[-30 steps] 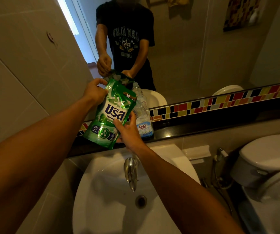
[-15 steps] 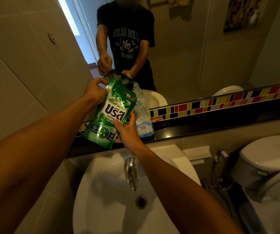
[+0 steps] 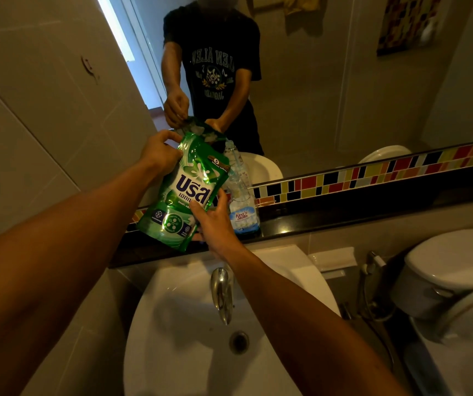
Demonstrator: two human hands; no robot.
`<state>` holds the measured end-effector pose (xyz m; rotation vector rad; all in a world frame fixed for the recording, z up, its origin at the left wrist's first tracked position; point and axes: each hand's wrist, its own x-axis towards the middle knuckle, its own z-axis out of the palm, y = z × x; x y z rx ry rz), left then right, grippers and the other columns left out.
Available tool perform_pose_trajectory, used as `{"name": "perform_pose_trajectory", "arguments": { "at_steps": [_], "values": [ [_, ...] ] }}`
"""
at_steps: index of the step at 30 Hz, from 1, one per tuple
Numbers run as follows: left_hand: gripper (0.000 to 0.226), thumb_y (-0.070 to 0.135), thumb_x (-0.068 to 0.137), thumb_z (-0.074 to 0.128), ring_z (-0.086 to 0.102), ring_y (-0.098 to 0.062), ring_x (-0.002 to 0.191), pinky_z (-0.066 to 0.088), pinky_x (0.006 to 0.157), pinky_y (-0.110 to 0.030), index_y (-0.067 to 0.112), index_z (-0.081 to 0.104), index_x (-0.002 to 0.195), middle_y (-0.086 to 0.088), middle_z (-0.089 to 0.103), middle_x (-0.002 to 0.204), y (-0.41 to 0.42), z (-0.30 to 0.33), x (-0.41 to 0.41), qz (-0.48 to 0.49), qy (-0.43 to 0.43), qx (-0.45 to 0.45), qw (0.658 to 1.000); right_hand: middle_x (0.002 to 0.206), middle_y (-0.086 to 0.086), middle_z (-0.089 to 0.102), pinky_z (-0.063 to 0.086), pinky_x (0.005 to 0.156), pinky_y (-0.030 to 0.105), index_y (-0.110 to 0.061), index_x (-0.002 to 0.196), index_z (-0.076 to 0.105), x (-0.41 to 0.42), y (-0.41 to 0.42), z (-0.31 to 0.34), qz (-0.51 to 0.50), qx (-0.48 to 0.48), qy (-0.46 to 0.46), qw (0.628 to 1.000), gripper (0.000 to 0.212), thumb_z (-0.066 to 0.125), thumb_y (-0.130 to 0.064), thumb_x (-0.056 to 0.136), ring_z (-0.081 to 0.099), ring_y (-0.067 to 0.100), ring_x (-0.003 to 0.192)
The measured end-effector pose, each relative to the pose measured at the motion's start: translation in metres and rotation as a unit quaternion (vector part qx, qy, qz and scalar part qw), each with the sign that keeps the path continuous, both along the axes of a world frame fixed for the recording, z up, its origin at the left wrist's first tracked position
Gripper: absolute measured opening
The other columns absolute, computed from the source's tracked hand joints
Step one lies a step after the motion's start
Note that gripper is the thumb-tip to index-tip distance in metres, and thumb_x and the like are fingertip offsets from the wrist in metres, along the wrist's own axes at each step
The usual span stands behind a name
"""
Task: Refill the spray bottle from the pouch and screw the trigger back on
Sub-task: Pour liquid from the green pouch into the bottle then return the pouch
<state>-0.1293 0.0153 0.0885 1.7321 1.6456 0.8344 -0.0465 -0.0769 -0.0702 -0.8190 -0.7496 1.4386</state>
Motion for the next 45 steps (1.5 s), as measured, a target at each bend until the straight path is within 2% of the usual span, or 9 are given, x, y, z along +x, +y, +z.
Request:
{"name": "perform_pose_trajectory", "arguments": {
  "at_steps": [4, 11, 14, 18, 21, 27, 35, 42, 45],
  "values": [
    [0.033, 0.007, 0.096, 0.057, 0.066, -0.03, 0.086, 0.055, 0.066, -0.035, 0.018, 0.052, 0.127, -0.016, 0.062, 0.107, -0.001, 0.002, 0.0, -0.005, 0.003, -0.001, 1.0, 0.144, 0.008, 0.058, 0.062, 0.082, 0.055, -0.049, 0.148, 0.025, -0.002, 0.0, 0.002, -0.003, -0.003, 0.002, 1.0, 0.068, 0.065, -0.022, 0.1, 0.066, 0.03, 0.121],
    [0.029, 0.008, 0.096, 0.057, 0.066, -0.027, 0.081, 0.052, 0.06, -0.032, 0.021, 0.052, 0.121, -0.018, 0.062, 0.111, -0.001, 0.005, -0.001, -0.009, 0.013, -0.005, 1.0, 0.144, 0.007, 0.058, 0.06, 0.084, 0.062, -0.049, 0.146, 0.028, -0.005, 0.0, 0.003, -0.008, -0.001, -0.001, 1.0, 0.067, 0.067, -0.024, 0.098, 0.066, 0.031, 0.121],
    [0.03, 0.007, 0.096, 0.057, 0.067, -0.03, 0.087, 0.056, 0.065, -0.035, 0.02, 0.053, 0.122, -0.018, 0.061, 0.111, -0.002, 0.005, 0.0, -0.005, 0.018, -0.004, 1.0, 0.144, 0.006, 0.058, 0.06, 0.084, 0.062, -0.048, 0.148, 0.026, -0.005, 0.0, 0.004, -0.007, -0.001, -0.002, 1.0, 0.068, 0.067, -0.023, 0.099, 0.066, 0.03, 0.121],
    [0.031, 0.006, 0.094, 0.058, 0.067, -0.037, 0.099, 0.059, 0.084, -0.048, 0.02, 0.054, 0.122, -0.018, 0.059, 0.117, -0.001, 0.006, 0.0, -0.009, 0.008, -0.001, 1.0, 0.144, 0.005, 0.059, 0.059, 0.084, 0.064, -0.05, 0.146, 0.028, -0.005, 0.0, 0.005, -0.007, 0.0, -0.005, 1.0, 0.067, 0.067, -0.025, 0.098, 0.066, 0.03, 0.121],
    [0.034, 0.006, 0.094, 0.058, 0.066, -0.037, 0.1, 0.058, 0.088, -0.051, 0.019, 0.053, 0.125, -0.016, 0.058, 0.117, 0.0, 0.006, 0.001, -0.009, 0.009, -0.002, 1.0, 0.144, 0.004, 0.059, 0.06, 0.085, 0.062, -0.049, 0.147, 0.027, -0.005, -0.001, 0.006, -0.005, 0.001, 0.0, 1.0, 0.067, 0.066, -0.024, 0.099, 0.066, 0.03, 0.121],
    [0.034, 0.005, 0.094, 0.058, 0.067, -0.033, 0.093, 0.059, 0.081, -0.045, 0.02, 0.054, 0.124, -0.017, 0.06, 0.117, 0.0, 0.007, 0.0, -0.007, 0.012, 0.001, 1.0, 0.143, 0.005, 0.059, 0.059, 0.087, 0.063, -0.047, 0.15, 0.022, -0.005, -0.003, 0.01, -0.006, -0.004, 0.002, 1.0, 0.07, 0.064, -0.021, 0.1, 0.066, 0.031, 0.121],
    [0.034, 0.006, 0.095, 0.057, 0.068, -0.035, 0.097, 0.06, 0.082, -0.046, 0.021, 0.053, 0.126, -0.018, 0.061, 0.118, 0.0, 0.01, 0.001, -0.012, 0.02, -0.003, 1.0, 0.143, 0.005, 0.058, 0.06, 0.086, 0.059, -0.045, 0.151, 0.022, -0.006, -0.005, 0.014, -0.006, -0.002, 0.013, 1.0, 0.069, 0.063, -0.02, 0.101, 0.066, 0.031, 0.122],
    [0.034, 0.006, 0.095, 0.057, 0.068, -0.033, 0.092, 0.058, 0.069, -0.037, 0.021, 0.052, 0.126, -0.018, 0.062, 0.116, -0.001, 0.011, 0.001, -0.017, 0.028, -0.004, 0.999, 0.141, 0.004, 0.059, 0.062, 0.085, 0.055, -0.049, 0.145, 0.024, -0.005, -0.006, 0.016, -0.003, -0.003, 0.016, 1.0, 0.065, 0.062, -0.019, 0.102, 0.066, 0.03, 0.121],
    [0.035, 0.006, 0.095, 0.057, 0.068, -0.032, 0.091, 0.059, 0.074, -0.04, 0.02, 0.052, 0.127, -0.018, 0.062, 0.115, 0.0, 0.012, 0.001, -0.018, 0.032, -0.001, 0.999, 0.143, 0.005, 0.058, 0.062, 0.085, 0.055, -0.047, 0.147, 0.024, -0.006, -0.006, 0.015, -0.002, 0.0, 0.016, 1.0, 0.066, 0.062, -0.02, 0.102, 0.066, 0.031, 0.121]
  ]
}}
